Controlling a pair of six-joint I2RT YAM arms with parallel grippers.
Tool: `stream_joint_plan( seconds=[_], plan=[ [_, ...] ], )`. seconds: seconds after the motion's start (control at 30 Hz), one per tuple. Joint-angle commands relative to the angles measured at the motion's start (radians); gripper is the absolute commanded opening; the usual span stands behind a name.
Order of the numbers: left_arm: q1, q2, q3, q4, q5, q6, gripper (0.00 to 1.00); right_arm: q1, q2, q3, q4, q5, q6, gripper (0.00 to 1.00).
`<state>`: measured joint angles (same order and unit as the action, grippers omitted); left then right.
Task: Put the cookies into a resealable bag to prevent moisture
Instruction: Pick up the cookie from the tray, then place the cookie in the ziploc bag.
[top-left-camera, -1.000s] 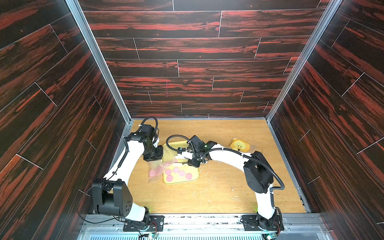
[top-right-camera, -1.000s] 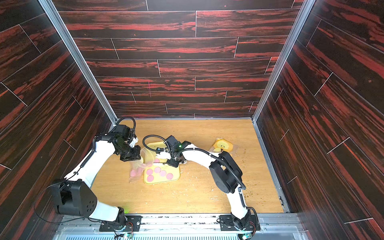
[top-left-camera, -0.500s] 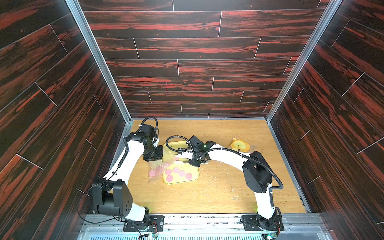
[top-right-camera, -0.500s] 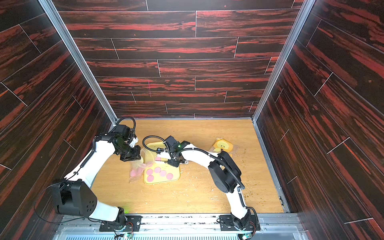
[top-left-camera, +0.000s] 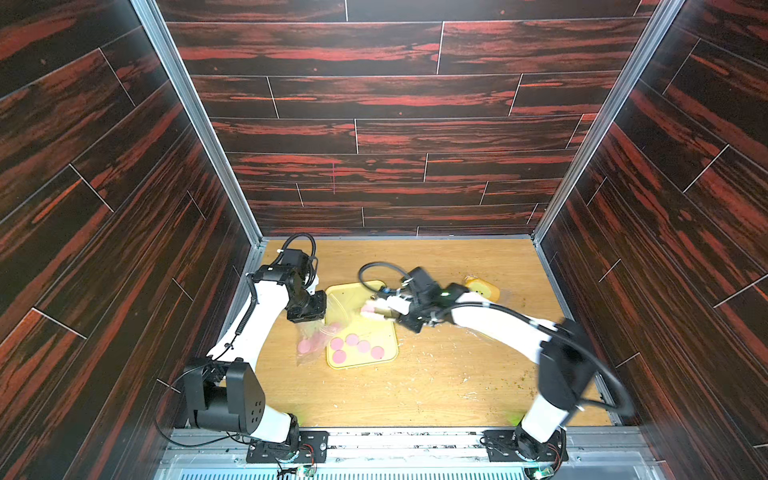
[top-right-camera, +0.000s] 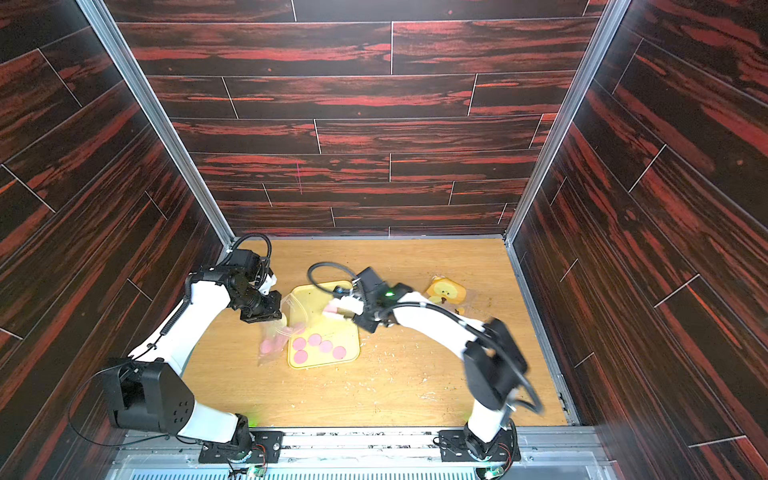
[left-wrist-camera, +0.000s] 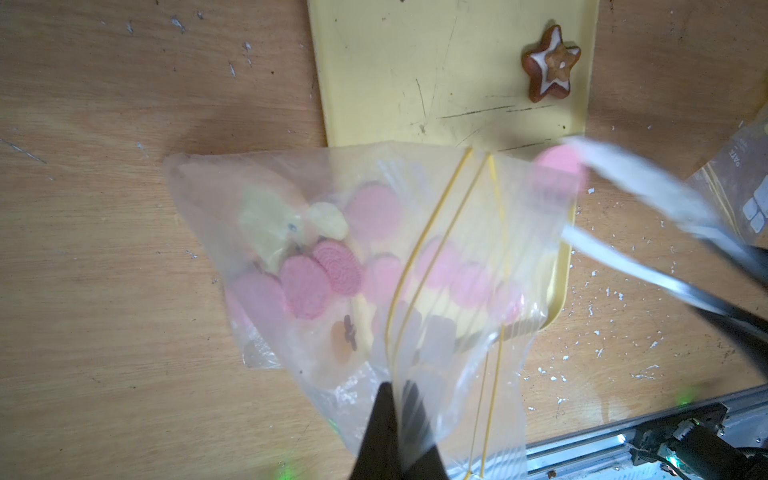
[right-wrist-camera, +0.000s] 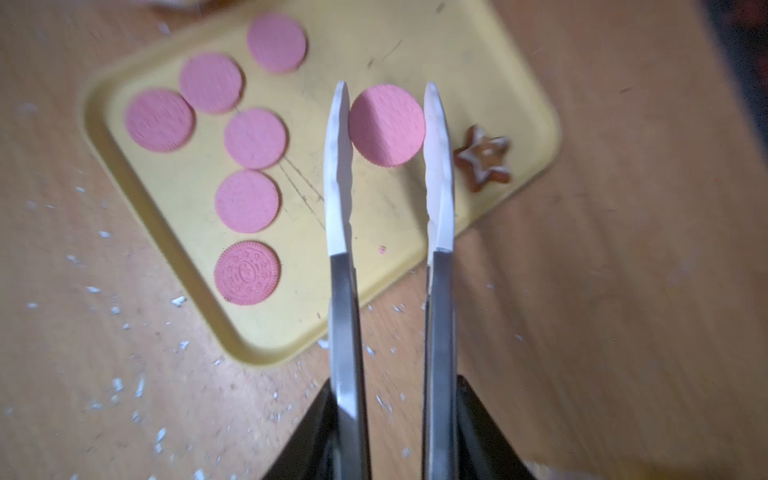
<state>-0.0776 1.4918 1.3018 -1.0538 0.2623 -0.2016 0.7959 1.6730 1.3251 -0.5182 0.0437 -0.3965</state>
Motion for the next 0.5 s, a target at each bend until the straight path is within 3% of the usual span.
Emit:
stream_joint_plan(
  seconds=[0.0, 0.2, 0.37, 0.47],
  plan=[
    [0.005, 0.008, 0.007, -0.017, 0.009, 0.022, 0.0, -0.001, -0.119, -0.03, 0.056, -0.119, 0.018, 0.43],
    [0.006, 0.006, 0.012, -0.017, 0.011, 0.017, 0.0, 0.006, -0.152, -0.027, 0.135, -0.329, 0.057, 0.43],
    [0.006, -0.003, 0.016, -0.026, 0.006, 0.017, 0.0, 0.045, -0.026, 0.055, 0.112, -0.305, 0.034, 0.44],
    [0.006, -0.009, 0.013, -0.027, 0.002, 0.017, 0.0, 0.045, 0.021, 0.095, 0.099, -0.294, 0.029, 0.5]
  ],
)
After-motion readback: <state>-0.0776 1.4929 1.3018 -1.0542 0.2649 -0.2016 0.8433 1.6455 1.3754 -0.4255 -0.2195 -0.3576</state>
